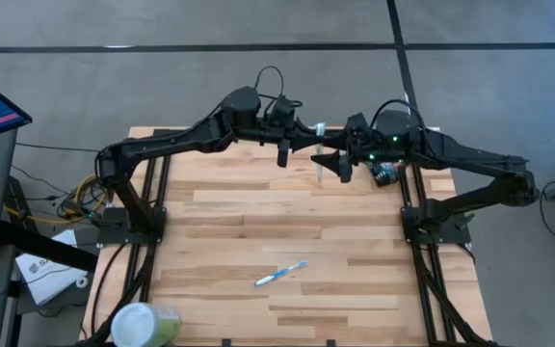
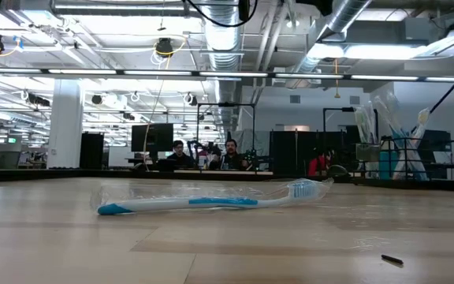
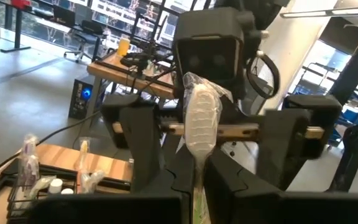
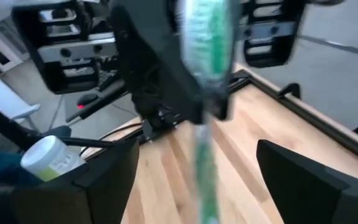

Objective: Pick & Place toothbrushing station
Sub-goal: Put the green toothbrush in the left section of wire organizer

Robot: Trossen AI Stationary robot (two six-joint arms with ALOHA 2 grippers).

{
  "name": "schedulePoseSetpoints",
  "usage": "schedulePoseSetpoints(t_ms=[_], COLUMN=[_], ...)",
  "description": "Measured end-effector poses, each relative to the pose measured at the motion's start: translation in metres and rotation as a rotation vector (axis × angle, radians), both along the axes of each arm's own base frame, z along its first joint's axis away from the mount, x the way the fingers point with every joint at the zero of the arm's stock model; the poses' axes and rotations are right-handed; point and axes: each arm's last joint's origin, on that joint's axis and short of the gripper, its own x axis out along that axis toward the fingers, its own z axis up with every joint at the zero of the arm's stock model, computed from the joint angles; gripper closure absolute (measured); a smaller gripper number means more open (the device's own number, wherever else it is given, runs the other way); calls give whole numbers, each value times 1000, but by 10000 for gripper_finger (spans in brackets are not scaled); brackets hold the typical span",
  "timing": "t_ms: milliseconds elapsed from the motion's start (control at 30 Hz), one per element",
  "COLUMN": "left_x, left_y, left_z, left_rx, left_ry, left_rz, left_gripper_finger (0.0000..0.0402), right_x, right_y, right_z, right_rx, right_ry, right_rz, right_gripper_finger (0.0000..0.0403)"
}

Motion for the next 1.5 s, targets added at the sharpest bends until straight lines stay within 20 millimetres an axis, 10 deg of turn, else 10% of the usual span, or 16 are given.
schedulePoseSetpoints(t_ms=[1500], left_x=[5], left_y=[-12], left_z=[-8], left_rx=[14], left_ry=[75], left_rz=[134], left_gripper_finger=[396], right_x=[10], right_y=[2], right_z=[-7], right_rx=[-22], right_ry=[34], right_rz=[-100], right_gripper_finger=[380])
